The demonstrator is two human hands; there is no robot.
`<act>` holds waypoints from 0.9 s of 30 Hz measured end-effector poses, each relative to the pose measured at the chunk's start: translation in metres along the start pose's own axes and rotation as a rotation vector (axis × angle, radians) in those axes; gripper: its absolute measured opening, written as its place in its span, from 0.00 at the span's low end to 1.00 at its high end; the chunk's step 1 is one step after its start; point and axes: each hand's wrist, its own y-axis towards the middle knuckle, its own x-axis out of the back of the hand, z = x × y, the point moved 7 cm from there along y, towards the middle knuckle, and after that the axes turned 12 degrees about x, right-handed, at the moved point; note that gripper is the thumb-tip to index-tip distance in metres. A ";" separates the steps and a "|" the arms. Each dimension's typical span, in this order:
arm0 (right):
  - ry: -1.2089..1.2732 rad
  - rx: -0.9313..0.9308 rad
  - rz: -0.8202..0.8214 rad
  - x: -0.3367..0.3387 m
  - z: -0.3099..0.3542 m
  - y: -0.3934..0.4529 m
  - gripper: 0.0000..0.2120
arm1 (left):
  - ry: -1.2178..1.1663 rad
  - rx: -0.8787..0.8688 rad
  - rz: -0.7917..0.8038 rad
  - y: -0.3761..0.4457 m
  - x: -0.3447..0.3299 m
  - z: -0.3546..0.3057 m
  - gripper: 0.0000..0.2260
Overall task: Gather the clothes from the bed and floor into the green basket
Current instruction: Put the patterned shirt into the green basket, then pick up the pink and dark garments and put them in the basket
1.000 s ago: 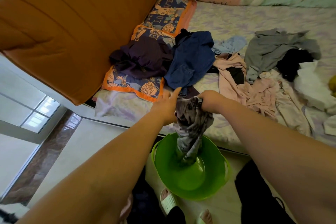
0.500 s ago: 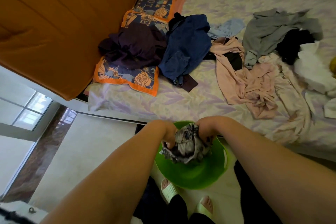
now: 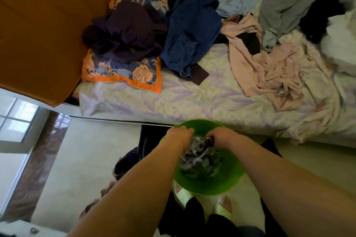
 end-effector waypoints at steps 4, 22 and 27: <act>0.134 -0.064 0.012 -0.011 -0.011 0.008 0.21 | 0.028 -0.002 0.106 0.013 0.000 -0.003 0.20; 0.458 -0.195 -0.291 0.081 -0.110 0.014 0.16 | 0.049 -0.109 0.054 0.100 0.121 -0.095 0.25; 0.480 -0.215 -0.350 0.113 -0.194 0.014 0.15 | 0.003 -0.143 0.019 0.138 0.165 -0.162 0.24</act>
